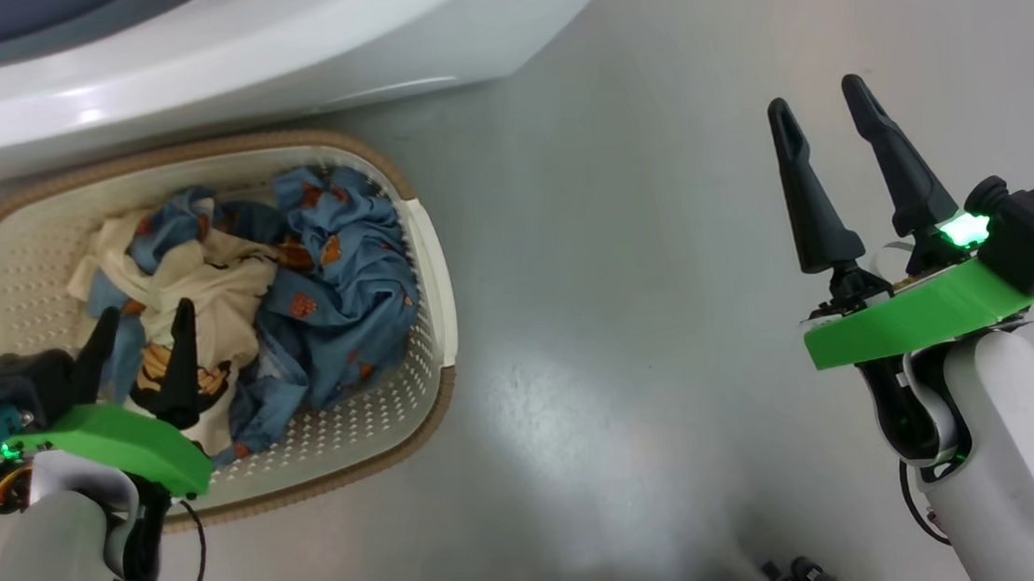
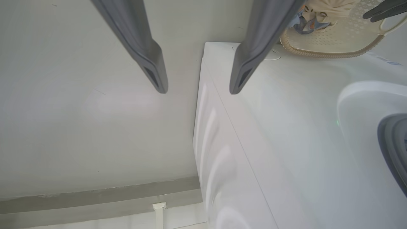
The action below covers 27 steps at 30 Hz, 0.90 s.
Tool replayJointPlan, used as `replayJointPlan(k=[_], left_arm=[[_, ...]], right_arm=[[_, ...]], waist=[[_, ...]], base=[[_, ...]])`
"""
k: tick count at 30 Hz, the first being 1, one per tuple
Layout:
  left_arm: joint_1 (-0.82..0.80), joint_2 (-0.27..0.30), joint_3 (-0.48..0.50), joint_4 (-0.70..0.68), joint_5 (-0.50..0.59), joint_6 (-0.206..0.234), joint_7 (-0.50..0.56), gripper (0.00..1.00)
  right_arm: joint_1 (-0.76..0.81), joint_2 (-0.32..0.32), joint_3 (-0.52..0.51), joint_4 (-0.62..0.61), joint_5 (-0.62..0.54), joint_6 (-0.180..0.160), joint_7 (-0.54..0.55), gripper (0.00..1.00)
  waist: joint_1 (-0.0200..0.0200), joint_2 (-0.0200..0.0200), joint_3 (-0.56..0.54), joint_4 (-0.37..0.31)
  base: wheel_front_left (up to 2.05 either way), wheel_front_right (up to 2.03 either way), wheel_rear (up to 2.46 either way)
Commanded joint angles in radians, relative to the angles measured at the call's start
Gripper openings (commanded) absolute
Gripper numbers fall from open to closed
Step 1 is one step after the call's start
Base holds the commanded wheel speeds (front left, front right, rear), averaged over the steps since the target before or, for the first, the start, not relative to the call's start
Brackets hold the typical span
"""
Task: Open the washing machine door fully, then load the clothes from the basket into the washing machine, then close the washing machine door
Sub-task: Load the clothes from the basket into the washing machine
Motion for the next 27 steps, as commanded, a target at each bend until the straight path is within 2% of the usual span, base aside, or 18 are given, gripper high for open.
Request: replayJointPlan(k=[1,11,27], left_arm=[[0.002,0.039,0.010,0.009,-0.014,0.001,-0.005,1.00],[-0.061,0.080,-0.122,0.120,-0.101,0.001,0.051,1.00],[-0.142,0.128,-0.276,0.187,-0.218,0.001,0.132,1.00]], right_arm=[[0.009,0.003,0.023,-0.022,-0.006,0.007,-0.009,1.00],[-0.009,0.021,0.040,-0.028,-0.003,0.007,-0.009,1.00],[-0.032,0.036,0.049,-0.046,0.000,0.007,-0.009,1.00]], waist=[[-0.0001,0.0000,0.017,-0.011],[-0.0001,0.0000,0.056,-0.038],[-0.0001,0.0000,0.108,-0.063]], base=[[0.00,0.00,0.00],[0.00,0.00,0.00],[0.00,0.00,0.00]])
